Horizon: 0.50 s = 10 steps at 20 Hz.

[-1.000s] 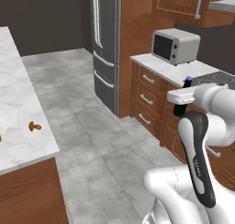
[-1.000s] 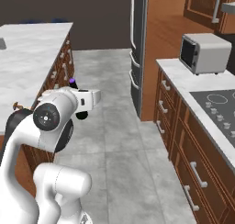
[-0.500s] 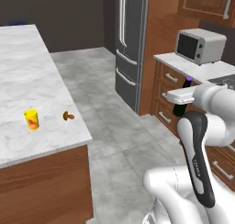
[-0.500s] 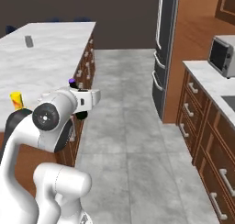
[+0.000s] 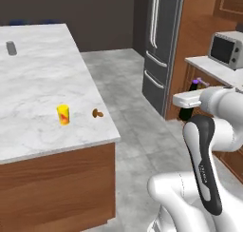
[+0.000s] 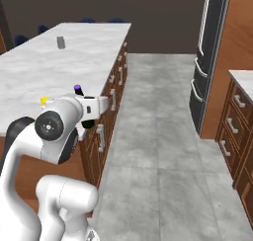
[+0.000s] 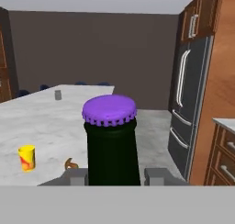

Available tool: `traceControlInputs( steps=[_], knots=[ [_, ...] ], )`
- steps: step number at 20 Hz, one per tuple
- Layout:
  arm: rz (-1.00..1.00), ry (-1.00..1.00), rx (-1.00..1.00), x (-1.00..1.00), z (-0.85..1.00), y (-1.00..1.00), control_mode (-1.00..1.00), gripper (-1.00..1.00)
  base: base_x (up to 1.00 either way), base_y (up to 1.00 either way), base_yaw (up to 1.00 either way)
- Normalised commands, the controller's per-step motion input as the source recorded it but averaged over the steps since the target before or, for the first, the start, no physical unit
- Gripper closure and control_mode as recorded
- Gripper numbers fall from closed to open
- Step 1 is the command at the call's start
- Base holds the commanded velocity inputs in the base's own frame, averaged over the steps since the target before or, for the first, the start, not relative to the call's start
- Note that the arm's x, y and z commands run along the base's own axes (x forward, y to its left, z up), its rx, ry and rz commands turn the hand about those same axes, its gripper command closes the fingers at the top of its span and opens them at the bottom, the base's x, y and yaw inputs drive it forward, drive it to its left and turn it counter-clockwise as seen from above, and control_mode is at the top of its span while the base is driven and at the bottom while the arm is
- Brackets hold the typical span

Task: Open the cabinet directly in front. Then move the beer and the cup to the dining counter with the jar on it.

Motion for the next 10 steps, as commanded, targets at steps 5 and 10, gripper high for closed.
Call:
traceControlInputs(
  steps=[5, 10],
  knots=[
    [0.0, 0.0, 0.0, 0.0, 0.0, 0.0, 1.0, 1.0, 0.42, 0.31, 0.18],
    [0.0, 0.0, 0.0, 0.0, 0.0, 0.0, 1.0, 1.0, 0.35, 0.36, 0.14]
  ],
)
